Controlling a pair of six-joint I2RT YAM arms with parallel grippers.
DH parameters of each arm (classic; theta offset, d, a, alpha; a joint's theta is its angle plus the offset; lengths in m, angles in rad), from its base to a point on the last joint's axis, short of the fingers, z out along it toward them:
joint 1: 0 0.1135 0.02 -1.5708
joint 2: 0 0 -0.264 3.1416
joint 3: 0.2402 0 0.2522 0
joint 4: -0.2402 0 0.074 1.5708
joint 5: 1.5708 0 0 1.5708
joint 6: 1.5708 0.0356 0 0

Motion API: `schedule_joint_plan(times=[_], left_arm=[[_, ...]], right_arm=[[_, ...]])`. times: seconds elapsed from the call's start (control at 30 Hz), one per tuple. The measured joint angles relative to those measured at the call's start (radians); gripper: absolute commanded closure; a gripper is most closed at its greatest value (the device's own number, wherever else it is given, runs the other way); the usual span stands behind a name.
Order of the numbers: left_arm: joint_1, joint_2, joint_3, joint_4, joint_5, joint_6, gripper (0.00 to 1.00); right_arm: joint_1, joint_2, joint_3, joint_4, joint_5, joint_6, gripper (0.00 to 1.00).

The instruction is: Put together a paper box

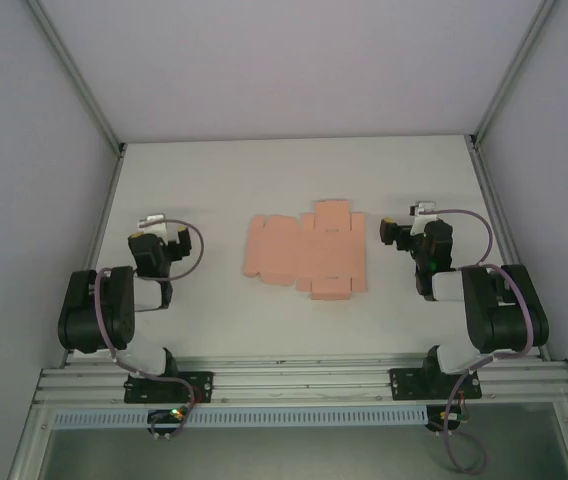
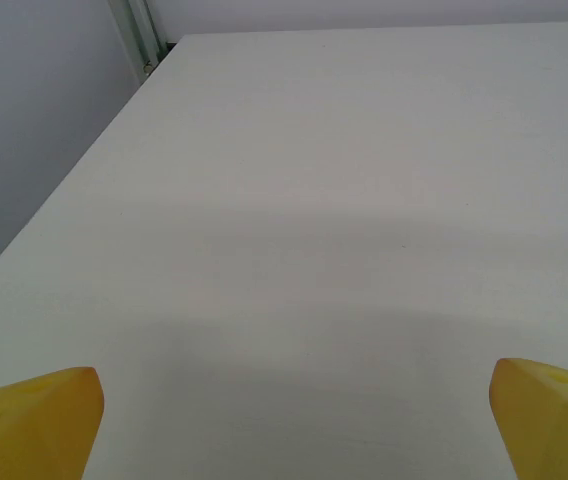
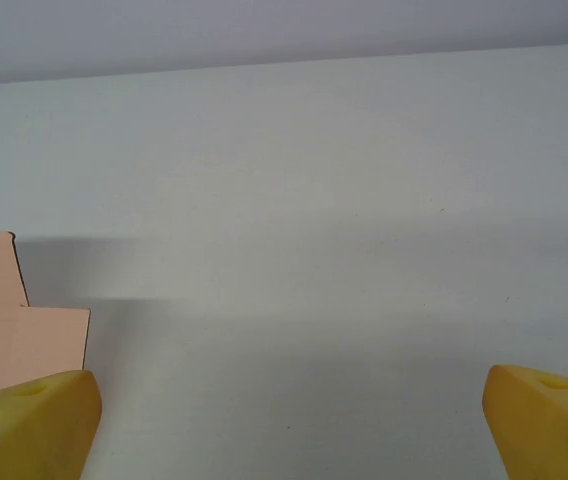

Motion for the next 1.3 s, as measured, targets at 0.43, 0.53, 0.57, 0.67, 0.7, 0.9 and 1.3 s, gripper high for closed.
schedule_joint_plan(times=[0.43, 0.53, 0.57, 0.67, 0.7, 0.9, 1.3], left_arm=[[-0.007, 0.000, 0.026, -0.022, 0.050, 0.002, 0.00], [-0.008, 0.000, 0.026, -0.029, 0.056, 0.002, 0.00], [-0.008, 0.000, 0.026, -0.033, 0.057, 0.002, 0.00], [-0.008, 0.000, 0.026, -0.040, 0.061, 0.002, 0.00], [-0.008, 0.000, 0.026, -0.041, 0.061, 0.002, 0.00], [-0.008, 0.000, 0.026, -0.041, 0.061, 0.002, 0.00], [-0.008, 0.000, 0.026, -0.041, 0.068, 0.002, 0.00]], right_arm=[[0.000, 0.001, 0.000, 0.000, -0.008, -0.003, 0.00], [0.000, 0.001, 0.000, 0.000, -0.008, -0.003, 0.00], [0.000, 0.001, 0.000, 0.000, -0.008, -0.003, 0.00], [0.000, 0.001, 0.000, 0.000, -0.008, -0.003, 0.00], [0.000, 0.001, 0.000, 0.000, -0.008, -0.003, 0.00], [0.000, 0.001, 0.000, 0.000, -0.008, -0.003, 0.00], [0.000, -0.001, 0.000, -0.004, -0.009, -0.003, 0.00]])
